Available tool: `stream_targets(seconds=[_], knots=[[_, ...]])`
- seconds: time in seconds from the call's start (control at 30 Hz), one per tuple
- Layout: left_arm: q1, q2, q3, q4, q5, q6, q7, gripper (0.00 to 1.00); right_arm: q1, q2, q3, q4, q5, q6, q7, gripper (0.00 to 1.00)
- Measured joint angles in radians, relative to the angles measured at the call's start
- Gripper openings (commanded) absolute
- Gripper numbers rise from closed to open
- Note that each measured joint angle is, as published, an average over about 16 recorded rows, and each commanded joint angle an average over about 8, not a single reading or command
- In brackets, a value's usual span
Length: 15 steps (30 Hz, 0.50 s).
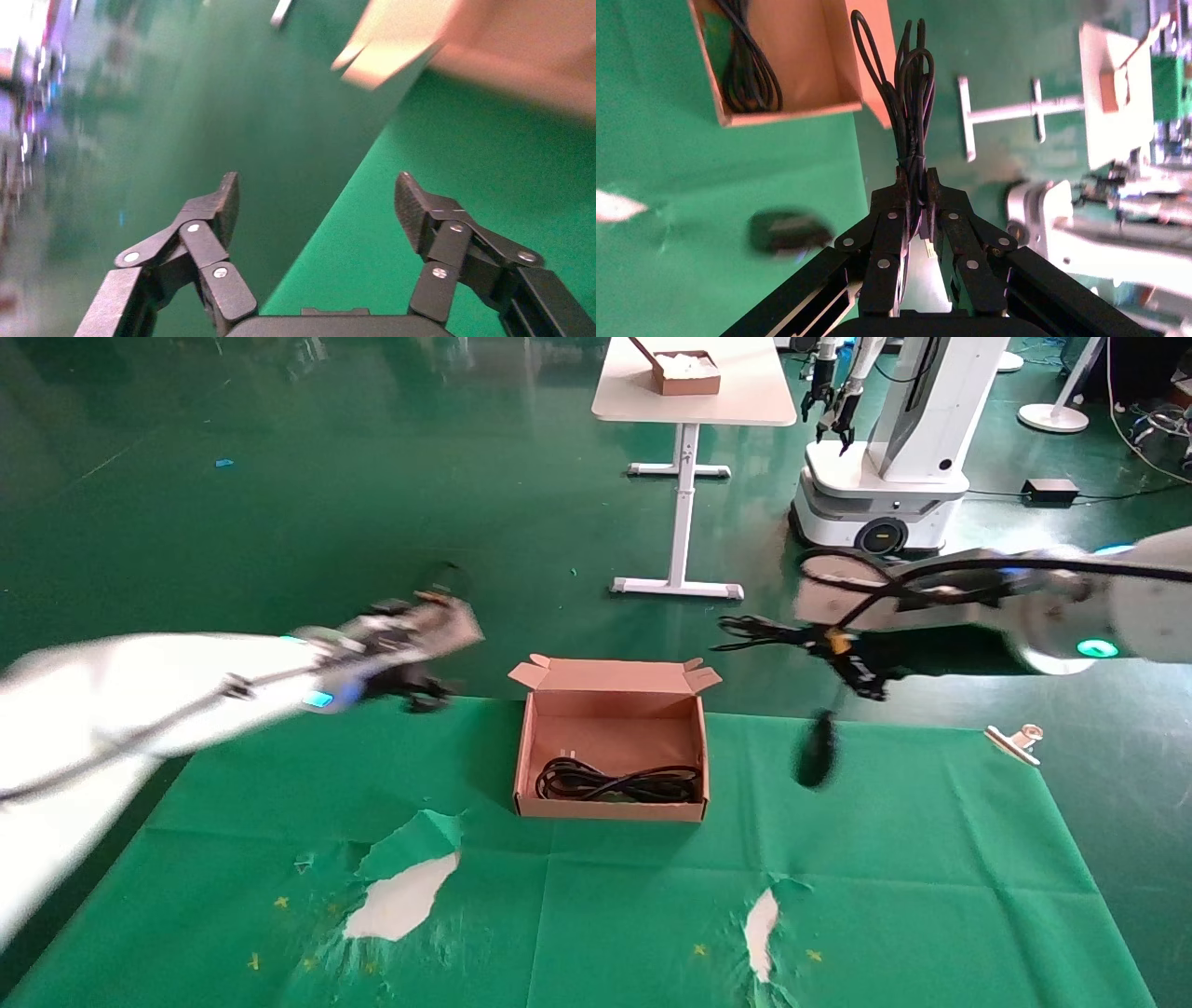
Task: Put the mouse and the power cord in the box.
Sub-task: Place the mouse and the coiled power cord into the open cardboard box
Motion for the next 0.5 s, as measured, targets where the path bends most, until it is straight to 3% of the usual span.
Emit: stream_targets(seconds=[0.23,0.5], knots=[[-0.043,-0.089,-0.008,0.025,-0.002,0.035,-0.048,1.0,0.009,-0.139,-0.025,-0.163,0.006,0.114,-0.117,0.0],[-0.046,-0.139,0.002,-0.02,0.023,0.046,-0.108,1.0,0.041,-0.321,-0.07,-0.441,0.049,0.266,-0.331,0.0]])
